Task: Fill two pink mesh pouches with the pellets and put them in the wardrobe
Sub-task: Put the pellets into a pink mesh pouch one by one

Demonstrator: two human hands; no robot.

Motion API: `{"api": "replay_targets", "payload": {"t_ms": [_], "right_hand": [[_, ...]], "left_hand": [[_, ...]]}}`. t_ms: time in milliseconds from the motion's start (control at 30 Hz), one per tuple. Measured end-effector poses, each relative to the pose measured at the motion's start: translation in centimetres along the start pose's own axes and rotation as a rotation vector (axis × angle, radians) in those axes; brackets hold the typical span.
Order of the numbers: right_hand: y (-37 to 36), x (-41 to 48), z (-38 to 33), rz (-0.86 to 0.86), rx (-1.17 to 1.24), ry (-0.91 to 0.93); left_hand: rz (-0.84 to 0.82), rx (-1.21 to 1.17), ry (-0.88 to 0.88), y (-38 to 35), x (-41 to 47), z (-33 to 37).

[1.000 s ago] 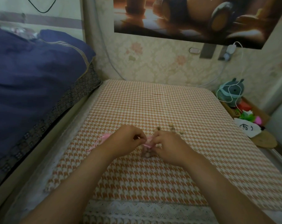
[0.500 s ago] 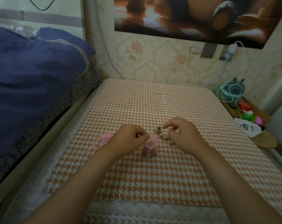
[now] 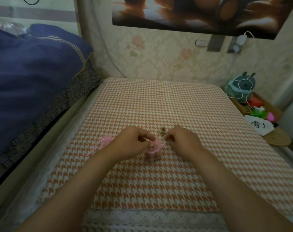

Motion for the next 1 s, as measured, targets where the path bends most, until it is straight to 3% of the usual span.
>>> {"api": "replay_targets", "payload": {"t_ms": [367, 533, 600, 767, 1000], "right_hand": [[-0.1, -0.4, -0.3, 0.022, 0.005, -0.025], [3.0, -1.4, -2.1, 0.036, 0.590, -0.048], [4.0, -2.3, -3.1, -0.007, 0.692, 0.000], [3.8, -3.6, -4.0, -0.012, 0.514, 0.149], [4.1, -3.5, -3.7, -0.007, 0.328, 0.221]], "left_hand": [[0.019, -0.015, 0.006, -0.6, -0.4, -0.3], [0.018, -0.012, 0.026, -0.3, -0.2, -0.5], [0.021, -0.027, 0.019, -0.4, -0.1, -0.5], [0.023, -0.057, -0.047, -0.6, 0.1, -1.0], [0.053, -0.131, 0.004, -0.2, 0.1, -0.8]]}}
Point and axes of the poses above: each hand's wrist, its own x-axis towards the middle knuckle, its own y-axis out of the back of the hand, z = x × y, the point moved 1 cm from there along x, towards the middle knuckle, and after that the axes turned 15 degrees about -y, right-handed, at the moved point
